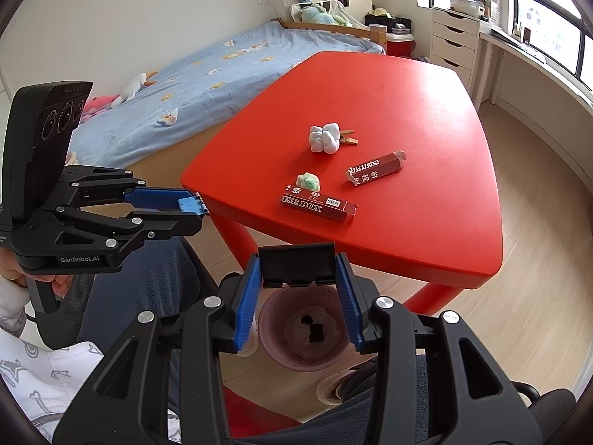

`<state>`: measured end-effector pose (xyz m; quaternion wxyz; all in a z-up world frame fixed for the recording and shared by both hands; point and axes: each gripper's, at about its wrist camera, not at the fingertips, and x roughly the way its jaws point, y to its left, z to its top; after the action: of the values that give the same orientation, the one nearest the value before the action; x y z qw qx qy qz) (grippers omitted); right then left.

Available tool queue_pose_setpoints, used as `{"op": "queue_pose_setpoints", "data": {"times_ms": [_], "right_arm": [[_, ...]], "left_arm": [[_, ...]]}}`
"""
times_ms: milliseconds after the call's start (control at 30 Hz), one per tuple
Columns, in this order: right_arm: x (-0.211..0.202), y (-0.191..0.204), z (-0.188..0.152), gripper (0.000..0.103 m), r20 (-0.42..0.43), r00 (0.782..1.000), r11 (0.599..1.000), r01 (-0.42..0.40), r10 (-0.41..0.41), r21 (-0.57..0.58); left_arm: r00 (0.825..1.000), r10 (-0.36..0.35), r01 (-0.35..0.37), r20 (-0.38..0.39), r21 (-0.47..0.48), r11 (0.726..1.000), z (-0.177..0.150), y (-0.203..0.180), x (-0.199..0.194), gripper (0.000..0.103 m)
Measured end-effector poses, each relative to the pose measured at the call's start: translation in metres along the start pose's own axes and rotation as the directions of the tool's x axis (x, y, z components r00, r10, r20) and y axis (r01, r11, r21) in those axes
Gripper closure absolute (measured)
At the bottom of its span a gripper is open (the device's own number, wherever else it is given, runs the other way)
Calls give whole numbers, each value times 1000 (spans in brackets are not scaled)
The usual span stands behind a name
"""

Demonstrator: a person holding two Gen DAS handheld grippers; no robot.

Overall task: Collect trash
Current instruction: 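Carry both held items over the pink bin and open both tools, then move both open tools back toward the white sock and red box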

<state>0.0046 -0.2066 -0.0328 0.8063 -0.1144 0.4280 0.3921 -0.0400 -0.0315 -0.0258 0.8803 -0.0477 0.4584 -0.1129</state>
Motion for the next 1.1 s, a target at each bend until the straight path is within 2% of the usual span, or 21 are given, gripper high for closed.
{"op": "queue_pose_setpoints", "data": {"times_ms": [167,200,233,300,367,400,500,1100], "right_arm": [[0,-1,0,61,-3,1000,1000,-15,15,0],[1,-1,1,57,-7,1000,1000,-17,17,-3],[1,-1,0,44,-6,1000,1000,-16,16,-4],[0,-2,-1,27,1,1000,1000,-18,18,-1],[0,-2,0,16,2,1000,1000,-9,9,-3],[0,-3,0,10,5,1000,1000,-8,8,-3],[1,-5,-1,6,8,1000,1000,-4,4,2],[1,-8,0,4,11,1000,1000,0,0,27]], "left_arm": [[1000,2,-2,0,5,1000,0,-1,0,71],[1000,1,-1,5,9,1000,0,-2,0,70],[1000,3,-3,6,13,1000,1,-2,0,68],[1000,15,-15,19,13,1000,1,-2,-2,45],[999,17,-17,51,0,1000,1,-1,-5,11],[997,26,-26,69,-5,1000,1,0,-7,11],[997,46,-46,61,-7,999,2,2,-7,9],[998,54,-53,38,-25,998,2,10,-3,8]]}}
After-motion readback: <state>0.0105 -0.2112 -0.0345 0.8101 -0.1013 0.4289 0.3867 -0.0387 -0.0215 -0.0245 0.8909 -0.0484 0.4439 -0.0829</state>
